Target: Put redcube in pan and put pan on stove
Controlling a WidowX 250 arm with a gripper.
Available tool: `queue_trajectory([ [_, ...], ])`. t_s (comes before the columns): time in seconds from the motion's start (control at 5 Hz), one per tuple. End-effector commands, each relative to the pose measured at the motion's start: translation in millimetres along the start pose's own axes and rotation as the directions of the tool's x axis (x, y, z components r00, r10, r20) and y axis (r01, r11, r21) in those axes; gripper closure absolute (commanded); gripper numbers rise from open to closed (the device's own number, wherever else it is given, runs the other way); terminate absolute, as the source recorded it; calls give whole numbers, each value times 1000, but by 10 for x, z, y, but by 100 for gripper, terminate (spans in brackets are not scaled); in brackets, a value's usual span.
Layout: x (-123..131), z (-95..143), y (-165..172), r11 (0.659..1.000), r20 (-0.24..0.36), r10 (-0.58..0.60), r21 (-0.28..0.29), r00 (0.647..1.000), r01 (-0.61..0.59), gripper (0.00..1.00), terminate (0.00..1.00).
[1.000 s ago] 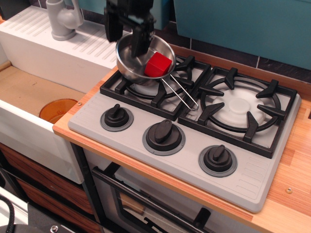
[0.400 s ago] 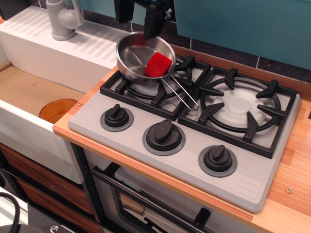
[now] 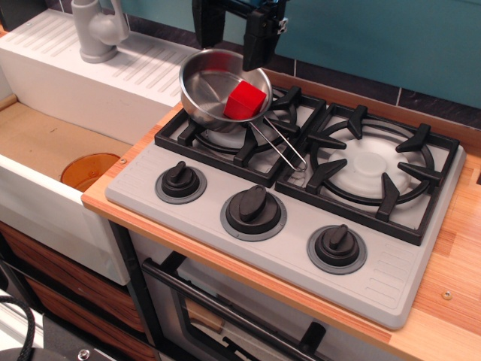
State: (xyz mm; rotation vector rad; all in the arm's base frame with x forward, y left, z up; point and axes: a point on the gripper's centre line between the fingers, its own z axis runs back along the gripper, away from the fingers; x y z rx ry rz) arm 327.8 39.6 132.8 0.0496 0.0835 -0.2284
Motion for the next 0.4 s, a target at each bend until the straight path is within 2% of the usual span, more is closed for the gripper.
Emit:
queue_trajectory([
  [0.0,-9,218,-130,1000,85,3,13,996,-4,0,0],
  [0.2,24,153,-183,998,51,1,66,999,-4,0,100],
])
